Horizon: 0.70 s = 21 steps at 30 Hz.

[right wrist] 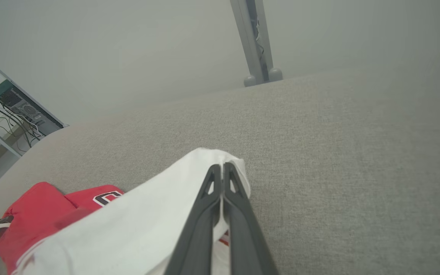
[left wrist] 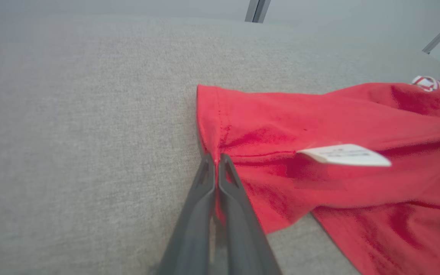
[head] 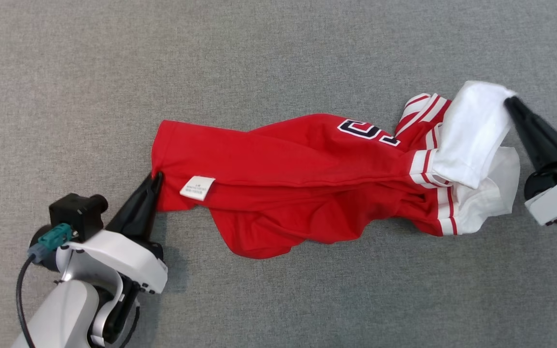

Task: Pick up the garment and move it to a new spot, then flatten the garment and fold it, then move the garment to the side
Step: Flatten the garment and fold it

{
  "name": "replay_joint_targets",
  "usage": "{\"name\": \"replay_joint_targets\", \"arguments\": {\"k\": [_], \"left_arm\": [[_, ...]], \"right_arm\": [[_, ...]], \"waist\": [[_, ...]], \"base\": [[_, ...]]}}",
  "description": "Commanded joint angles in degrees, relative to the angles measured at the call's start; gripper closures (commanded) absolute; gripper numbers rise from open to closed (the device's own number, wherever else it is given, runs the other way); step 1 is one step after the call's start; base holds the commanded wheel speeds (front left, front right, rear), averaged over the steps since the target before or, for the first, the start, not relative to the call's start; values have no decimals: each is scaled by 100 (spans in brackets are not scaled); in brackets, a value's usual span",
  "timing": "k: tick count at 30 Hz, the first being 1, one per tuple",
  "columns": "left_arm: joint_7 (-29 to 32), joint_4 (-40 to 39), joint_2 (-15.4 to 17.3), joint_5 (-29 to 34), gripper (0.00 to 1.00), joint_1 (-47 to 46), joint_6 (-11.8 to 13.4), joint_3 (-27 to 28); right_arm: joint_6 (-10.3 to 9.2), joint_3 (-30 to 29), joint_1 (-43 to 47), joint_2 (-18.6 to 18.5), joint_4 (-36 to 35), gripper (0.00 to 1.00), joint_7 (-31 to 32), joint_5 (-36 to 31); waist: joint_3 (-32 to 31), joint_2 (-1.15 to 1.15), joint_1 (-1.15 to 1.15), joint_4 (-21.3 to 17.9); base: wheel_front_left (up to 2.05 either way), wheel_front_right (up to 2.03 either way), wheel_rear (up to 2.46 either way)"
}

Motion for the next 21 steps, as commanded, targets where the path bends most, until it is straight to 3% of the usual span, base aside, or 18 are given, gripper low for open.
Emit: {"name": "replay_joint_targets", "arguments": {"k": [1, 11, 16, 21], "left_arm": [[-107, -94, 37, 58, 100, -150, 11, 61], [-537, -1542, 324, 322, 100, -465, 221, 446], [-364, -2398, 583, 484, 100, -801, 394, 698], [-187, -2758, 731, 547, 100, -1148, 457, 844]], "right_arm": [[0, -19, -91, -104, -87, 100, -191, -21], [0, -426, -238, -203, -948, 100, -1211, -448], [0, -1122, -382, 187, -1437, 100, -1289, -667], [0, -1502, -638, 472, -1731, 100, -1080, -886]], "waist": [[-20, 0, 0, -5], [-362, 0, 0, -47], [-693, 0, 0, -106], [-967, 0, 0, -157]], "base": [[0, 0, 0], [0, 0, 0], [0, 0, 0], [0, 0, 0]]}}
